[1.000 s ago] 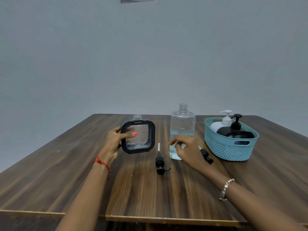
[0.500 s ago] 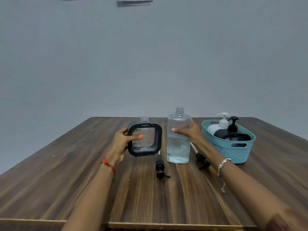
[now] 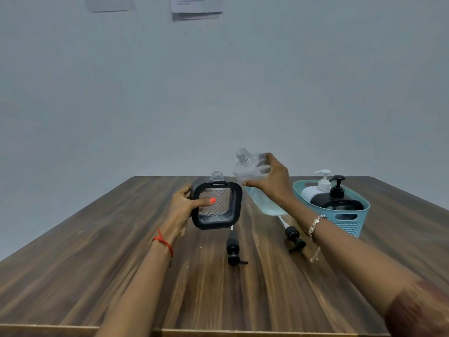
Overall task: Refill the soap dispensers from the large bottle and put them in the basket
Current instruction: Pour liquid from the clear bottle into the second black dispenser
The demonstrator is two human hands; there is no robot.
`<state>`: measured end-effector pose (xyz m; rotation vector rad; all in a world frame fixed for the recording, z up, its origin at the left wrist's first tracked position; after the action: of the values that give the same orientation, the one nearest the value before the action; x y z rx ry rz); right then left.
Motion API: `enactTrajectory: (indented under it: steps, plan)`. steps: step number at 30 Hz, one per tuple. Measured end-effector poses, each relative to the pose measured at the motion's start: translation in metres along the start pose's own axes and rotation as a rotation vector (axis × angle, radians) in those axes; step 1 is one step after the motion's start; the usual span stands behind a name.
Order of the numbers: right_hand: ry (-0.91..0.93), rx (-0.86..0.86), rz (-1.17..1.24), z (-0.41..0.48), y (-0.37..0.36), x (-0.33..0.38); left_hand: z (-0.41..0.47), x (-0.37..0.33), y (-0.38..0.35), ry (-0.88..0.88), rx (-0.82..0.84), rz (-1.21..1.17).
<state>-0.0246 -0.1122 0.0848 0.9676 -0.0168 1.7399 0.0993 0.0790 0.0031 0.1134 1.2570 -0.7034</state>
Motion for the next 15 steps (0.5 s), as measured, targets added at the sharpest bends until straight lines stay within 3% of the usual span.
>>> enactTrajectory:
  steps: [15]
  plan:
    - [0.324, -0.068, -0.415, 0.006, 0.027, 0.041, -0.004, -0.013, -0.030, -0.024, 0.063, -0.040]
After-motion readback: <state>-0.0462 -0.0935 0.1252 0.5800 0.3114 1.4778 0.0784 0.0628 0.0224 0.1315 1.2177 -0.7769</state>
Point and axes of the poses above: each hand's wrist, its own z-axis towards the middle knuckle, its own y-axis out of the back of the hand, x = y × z, the point moved 10 cm from there along z, towards the middle knuckle, and after that the axes turned 5 degrees about -z, right-handed, at the moved point
